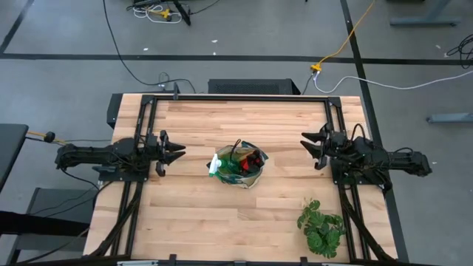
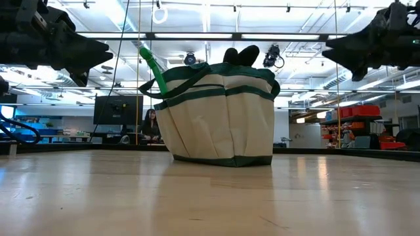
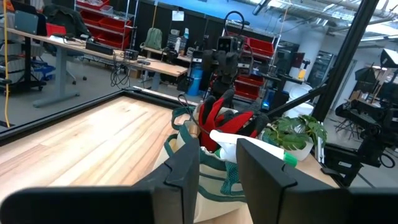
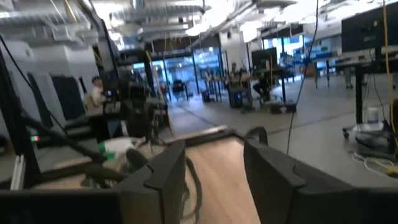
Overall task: Pick & Place Garden tools in Gardening bag
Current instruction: Return to Home Position
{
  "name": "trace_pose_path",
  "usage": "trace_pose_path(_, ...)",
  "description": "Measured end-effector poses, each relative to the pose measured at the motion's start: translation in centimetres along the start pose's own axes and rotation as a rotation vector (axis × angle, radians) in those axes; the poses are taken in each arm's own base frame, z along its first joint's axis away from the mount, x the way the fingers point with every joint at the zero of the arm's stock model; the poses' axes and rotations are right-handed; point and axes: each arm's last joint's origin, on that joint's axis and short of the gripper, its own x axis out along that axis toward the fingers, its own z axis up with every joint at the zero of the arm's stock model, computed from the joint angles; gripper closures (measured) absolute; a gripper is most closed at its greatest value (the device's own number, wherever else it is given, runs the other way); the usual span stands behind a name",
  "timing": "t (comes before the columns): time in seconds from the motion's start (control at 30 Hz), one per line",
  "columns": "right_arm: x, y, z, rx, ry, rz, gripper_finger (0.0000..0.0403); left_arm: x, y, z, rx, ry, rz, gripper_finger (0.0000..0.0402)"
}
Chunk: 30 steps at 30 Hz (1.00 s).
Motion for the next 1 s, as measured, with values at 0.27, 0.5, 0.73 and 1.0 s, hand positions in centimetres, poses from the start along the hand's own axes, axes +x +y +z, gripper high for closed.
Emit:
trace_pose_path(0.27, -0.1, -0.1, -1.2, -0.032, 0.123, -0.014, 0.024, 0.0, 0.0, 0.0, 0.0, 0.0, 0.0, 0.0289)
trace_pose_path(0.5, 0.0, -0.1, -1.6, -0.083, 0.159, -0.005, 0.024, 0.0, 0.0, 0.0, 0.0, 0.0, 0.0, 0.0289)
trace_pose_path(0.73, 0.0, -0.1, -1.6, -0.091, 0.158, -0.004, 0.024, 0.0, 0.0, 0.0, 0.0, 0.0, 0.0, 0.0289)
trace_pose_path(1.0, 0.0, -0.1, -1.6, -0.092, 0.158, -0.004, 0.024, 0.0, 0.0, 0.0, 0.0, 0.0, 0.0, 0.029)
